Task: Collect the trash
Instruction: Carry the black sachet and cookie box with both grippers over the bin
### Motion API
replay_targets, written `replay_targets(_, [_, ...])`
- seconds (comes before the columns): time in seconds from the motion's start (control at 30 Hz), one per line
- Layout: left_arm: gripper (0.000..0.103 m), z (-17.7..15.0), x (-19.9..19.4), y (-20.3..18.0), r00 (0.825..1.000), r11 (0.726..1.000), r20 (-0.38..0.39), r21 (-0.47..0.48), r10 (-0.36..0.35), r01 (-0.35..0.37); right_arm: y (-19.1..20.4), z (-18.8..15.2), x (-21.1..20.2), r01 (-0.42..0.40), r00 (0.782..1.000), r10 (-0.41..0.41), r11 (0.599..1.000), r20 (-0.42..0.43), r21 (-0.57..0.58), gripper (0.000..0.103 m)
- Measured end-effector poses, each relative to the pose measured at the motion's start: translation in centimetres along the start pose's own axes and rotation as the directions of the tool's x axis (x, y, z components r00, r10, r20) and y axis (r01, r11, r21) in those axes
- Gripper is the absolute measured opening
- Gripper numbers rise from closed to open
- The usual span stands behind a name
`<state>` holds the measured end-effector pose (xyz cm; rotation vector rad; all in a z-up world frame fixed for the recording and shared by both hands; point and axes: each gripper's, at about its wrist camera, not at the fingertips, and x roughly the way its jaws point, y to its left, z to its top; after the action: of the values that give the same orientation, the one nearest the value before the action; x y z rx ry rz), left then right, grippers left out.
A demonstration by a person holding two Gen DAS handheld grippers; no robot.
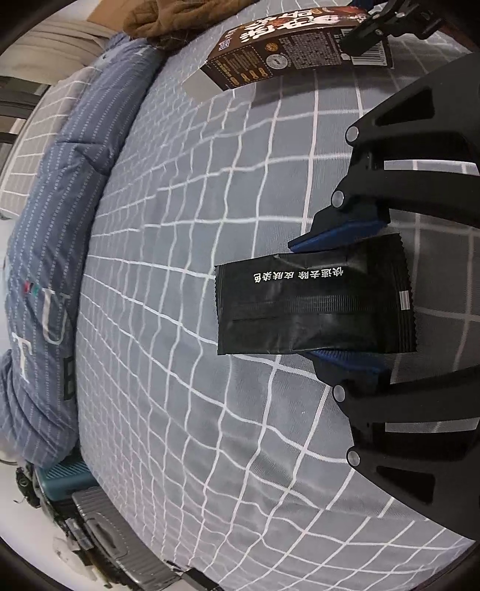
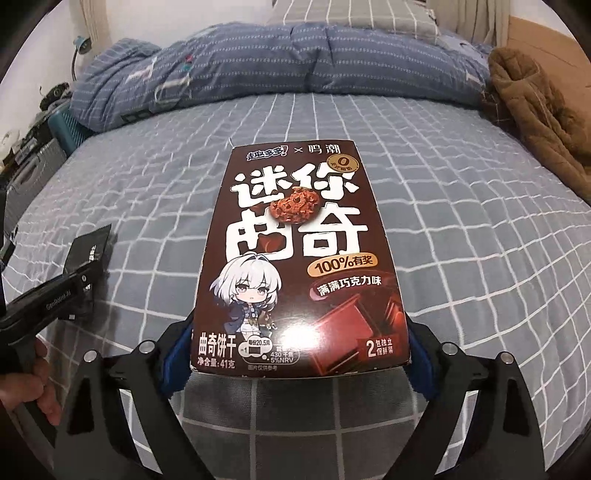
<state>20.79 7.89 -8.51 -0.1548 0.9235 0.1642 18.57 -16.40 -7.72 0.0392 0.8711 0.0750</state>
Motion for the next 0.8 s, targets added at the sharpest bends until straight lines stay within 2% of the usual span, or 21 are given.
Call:
replay_targets(0.23, [0.048,-0.4,-2.5,-1.0,0.997,0.997,0.022,0.012,-0.07,0.07,-0.2,0.3,-3.1,-0.008,0.998,0.008,1.0,0.067,0.001,0.087])
replay_targets(0.5, [0.048,-1.5,-5.1,-2.2,0.995,0.995,0.053,0.048,-0.09,0.088,-0.4,-0.1,-5.1,-0.007,0.995,0.007,1.0,0.096,-0.006,0.087])
replay_targets(0.8, [0.048,-3.6,-6.9,-2.8,0.993,0.991,0.048,0.084,-0.106,0.102,-0.2,-1.2,-6.8,-0.002,0.993,0.005,1.0,0.118,-0.021,0.087])
